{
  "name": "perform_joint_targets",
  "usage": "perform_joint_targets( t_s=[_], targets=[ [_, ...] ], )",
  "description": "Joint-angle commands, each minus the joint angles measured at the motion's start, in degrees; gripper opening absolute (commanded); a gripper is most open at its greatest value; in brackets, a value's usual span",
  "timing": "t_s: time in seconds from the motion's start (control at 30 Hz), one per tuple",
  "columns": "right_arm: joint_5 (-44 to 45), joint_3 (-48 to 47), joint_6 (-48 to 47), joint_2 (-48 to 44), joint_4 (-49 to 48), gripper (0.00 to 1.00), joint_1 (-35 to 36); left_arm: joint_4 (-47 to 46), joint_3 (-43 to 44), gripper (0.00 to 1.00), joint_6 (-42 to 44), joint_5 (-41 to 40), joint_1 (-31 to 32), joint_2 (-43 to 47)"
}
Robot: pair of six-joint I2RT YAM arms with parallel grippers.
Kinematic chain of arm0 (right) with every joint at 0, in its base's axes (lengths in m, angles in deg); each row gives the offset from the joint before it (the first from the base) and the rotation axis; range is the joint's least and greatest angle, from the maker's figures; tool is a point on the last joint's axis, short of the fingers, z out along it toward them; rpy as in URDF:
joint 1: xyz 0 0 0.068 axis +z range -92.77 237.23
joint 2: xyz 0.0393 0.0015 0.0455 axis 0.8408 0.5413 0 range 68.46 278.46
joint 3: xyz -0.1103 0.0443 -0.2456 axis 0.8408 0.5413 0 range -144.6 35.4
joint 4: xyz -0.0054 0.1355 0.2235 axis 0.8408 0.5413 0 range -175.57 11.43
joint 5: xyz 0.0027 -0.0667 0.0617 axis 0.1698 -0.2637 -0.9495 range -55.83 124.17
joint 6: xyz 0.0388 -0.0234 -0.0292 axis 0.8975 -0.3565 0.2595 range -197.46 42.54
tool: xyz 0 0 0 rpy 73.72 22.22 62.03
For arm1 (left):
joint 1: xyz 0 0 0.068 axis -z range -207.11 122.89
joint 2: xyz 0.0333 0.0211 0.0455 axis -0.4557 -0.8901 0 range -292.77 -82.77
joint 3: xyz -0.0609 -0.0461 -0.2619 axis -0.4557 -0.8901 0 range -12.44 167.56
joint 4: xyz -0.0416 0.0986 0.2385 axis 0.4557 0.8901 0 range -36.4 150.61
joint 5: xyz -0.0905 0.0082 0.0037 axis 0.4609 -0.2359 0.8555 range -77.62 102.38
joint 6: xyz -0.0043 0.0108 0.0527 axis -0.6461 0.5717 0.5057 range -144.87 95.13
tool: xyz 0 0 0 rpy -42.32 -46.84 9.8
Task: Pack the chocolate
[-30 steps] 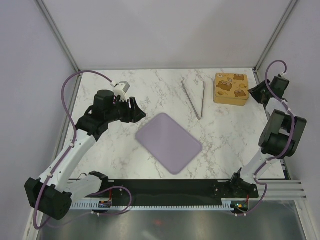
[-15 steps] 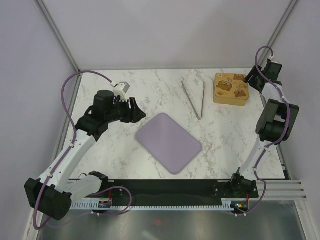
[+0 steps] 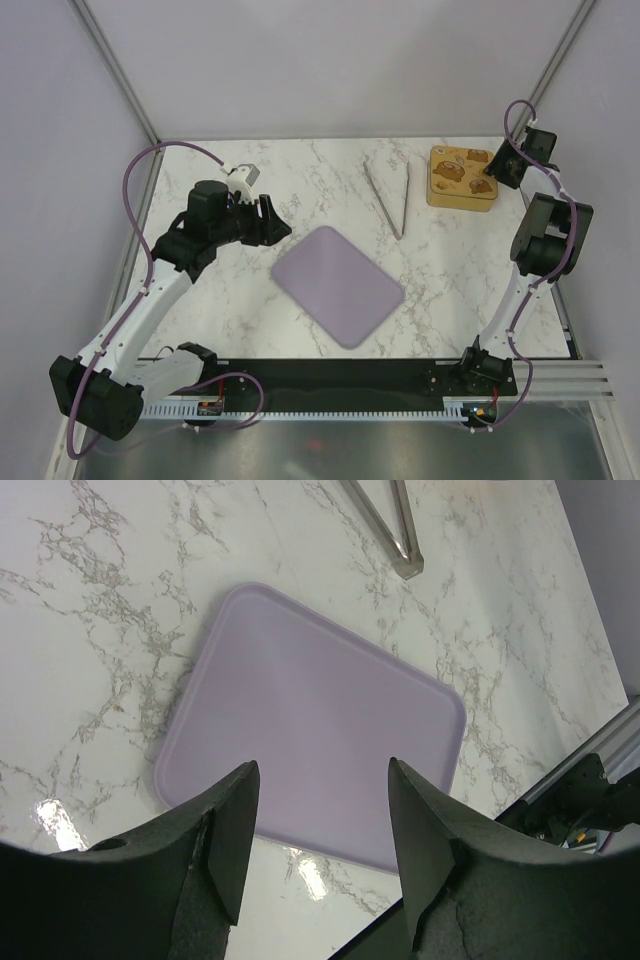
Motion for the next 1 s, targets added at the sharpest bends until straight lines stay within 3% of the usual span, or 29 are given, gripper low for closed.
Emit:
perform_joint_targets(
  t_s=[0.0,0.33,0.53,0.77,0.97],
  targets=[
    [3.8,1.1,-2.9,-0.8,3.6,0.56,-0.4,-2.0,-0.2,0.62,2.3,-0.9,-0.4,0.2],
    [8.4,2.9,-9.4,-7.0,5.3,0.58,-0.5,-2.1,-0.1,0.62,2.3,-0.2,-0.5,0.7],
    [8.8,-0.9,-7.4,-9.1,7.8,0.63,0.3,-2.0,0.1,0.62,2.2,0.0,-0.6,0.9],
    [15.6,-6.1,-7.2,-11.7,11.2,0.63,8.5,-2.1,0.1,0.62,2.2,0.1,-0.6,1.1],
    [20.8,-5.2,-11.3,-11.0,7.7,0.54,18.0,-2.0,0.0,0.62,2.1,0.3,-0.6,1.0]
  ],
)
